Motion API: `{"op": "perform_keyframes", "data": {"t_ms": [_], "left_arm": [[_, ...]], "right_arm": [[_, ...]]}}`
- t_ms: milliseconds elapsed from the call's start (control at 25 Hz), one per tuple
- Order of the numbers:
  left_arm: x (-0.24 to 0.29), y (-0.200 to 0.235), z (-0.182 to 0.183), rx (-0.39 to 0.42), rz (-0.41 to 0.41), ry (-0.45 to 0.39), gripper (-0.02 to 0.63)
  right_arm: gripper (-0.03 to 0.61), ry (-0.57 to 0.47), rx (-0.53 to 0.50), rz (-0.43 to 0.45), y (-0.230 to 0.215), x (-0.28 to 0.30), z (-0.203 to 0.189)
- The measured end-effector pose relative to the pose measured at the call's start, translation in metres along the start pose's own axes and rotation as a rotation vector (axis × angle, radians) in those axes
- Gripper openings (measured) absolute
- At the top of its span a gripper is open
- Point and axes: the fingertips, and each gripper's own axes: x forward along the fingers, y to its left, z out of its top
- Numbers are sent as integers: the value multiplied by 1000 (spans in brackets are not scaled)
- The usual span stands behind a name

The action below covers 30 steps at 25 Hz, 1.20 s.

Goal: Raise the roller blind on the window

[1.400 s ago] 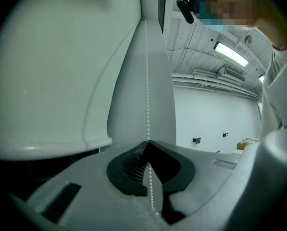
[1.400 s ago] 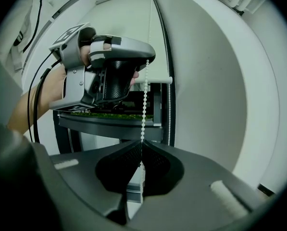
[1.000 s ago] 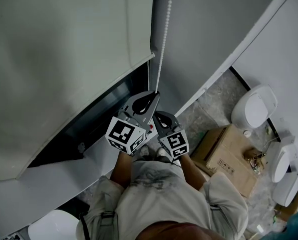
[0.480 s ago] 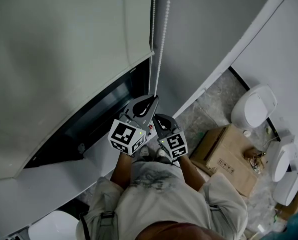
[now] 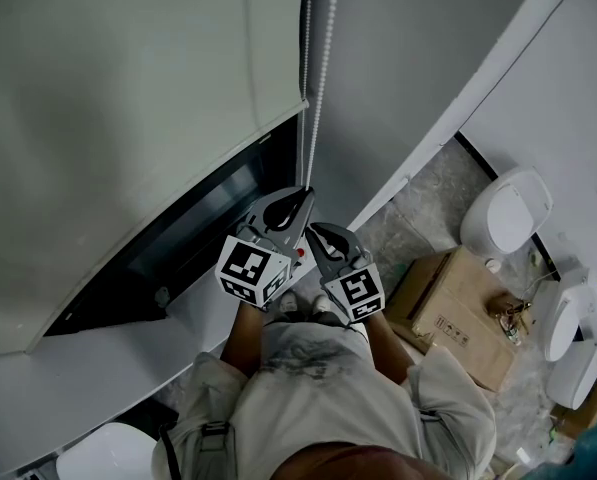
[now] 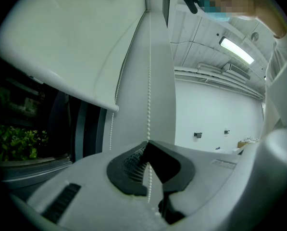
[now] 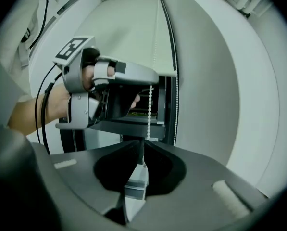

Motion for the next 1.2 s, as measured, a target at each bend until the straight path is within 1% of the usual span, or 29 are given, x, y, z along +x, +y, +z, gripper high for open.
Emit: {"op": "perform_keyframes", "data": {"t_ms": [120, 240, 320, 440, 560, 760, 880, 1200], "left_arm": [[0, -1, 0, 1, -1, -1, 11], [0, -1, 2, 2, -5, -4, 11], [0, -2, 2, 0, -7, -4, 11], [2, -3, 1, -1, -8, -7, 11], [4, -5, 0, -2, -13, -6, 11], [5, -8, 6, 4, -19, -8, 11], [6, -8, 6, 7, -19, -6, 11], [6, -10, 8, 12, -17, -4, 11]], "right_arm": [[40, -66, -15, -22, -7, -11, 31], [40, -149, -39, -33, -15, -20, 70], [40, -206, -72, -26, -18, -23, 96], [46, -257, -102, -7, -21, -27, 128], [51, -271, -113, 8, -24, -30, 153], [57, -335, -166, 12, -28, -30, 199], [64, -337, -181, 14, -32, -28, 213], [83, -388, -194, 33, -39, -20, 255]]}}
